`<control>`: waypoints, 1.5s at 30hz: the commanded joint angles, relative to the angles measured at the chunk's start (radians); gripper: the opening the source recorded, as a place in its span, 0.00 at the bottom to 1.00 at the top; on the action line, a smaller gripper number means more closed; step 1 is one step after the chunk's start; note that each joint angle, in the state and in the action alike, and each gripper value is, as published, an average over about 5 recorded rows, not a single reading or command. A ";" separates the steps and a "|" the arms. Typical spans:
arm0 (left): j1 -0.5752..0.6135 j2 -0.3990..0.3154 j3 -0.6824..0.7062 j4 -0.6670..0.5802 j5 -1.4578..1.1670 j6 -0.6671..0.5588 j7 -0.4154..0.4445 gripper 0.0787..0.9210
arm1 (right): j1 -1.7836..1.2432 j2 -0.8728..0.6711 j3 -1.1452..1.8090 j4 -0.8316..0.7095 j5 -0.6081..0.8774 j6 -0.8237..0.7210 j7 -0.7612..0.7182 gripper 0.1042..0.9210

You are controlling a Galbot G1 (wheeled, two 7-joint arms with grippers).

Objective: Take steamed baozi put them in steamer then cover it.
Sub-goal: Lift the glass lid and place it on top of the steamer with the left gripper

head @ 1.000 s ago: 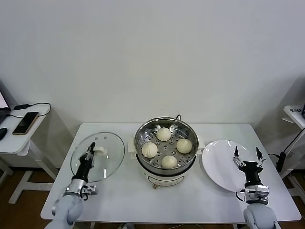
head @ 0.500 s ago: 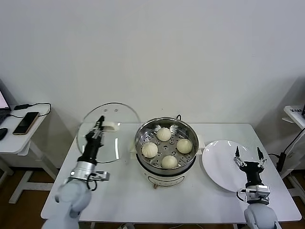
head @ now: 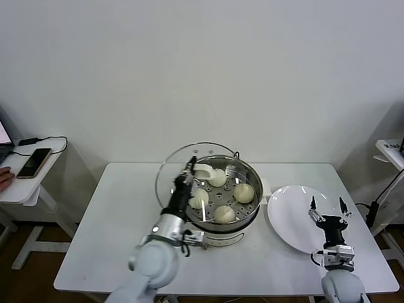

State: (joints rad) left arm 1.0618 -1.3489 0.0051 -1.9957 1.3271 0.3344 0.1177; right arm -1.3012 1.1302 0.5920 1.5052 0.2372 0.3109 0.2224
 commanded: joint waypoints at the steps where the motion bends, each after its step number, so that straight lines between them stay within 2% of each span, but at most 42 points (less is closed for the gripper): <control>1: -0.137 -0.090 0.192 0.088 0.138 0.149 0.205 0.13 | 0.018 0.017 -0.005 -0.031 -0.016 -0.008 -0.005 0.88; 10: -0.169 -0.151 0.189 0.170 0.186 0.189 0.228 0.13 | 0.025 0.028 0.005 -0.052 -0.016 -0.007 -0.012 0.88; 23: -0.168 -0.186 0.174 0.227 0.253 0.226 0.238 0.13 | 0.028 0.033 0.008 -0.062 -0.017 -0.004 -0.014 0.88; 45: -0.152 -0.209 0.168 0.278 0.284 0.208 0.145 0.13 | 0.038 0.026 0.008 -0.074 -0.016 -0.002 -0.016 0.88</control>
State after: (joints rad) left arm 0.9126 -1.5510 0.1702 -1.7446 1.5942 0.5456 0.3011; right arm -1.2633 1.1570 0.5983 1.4328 0.2211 0.3080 0.2067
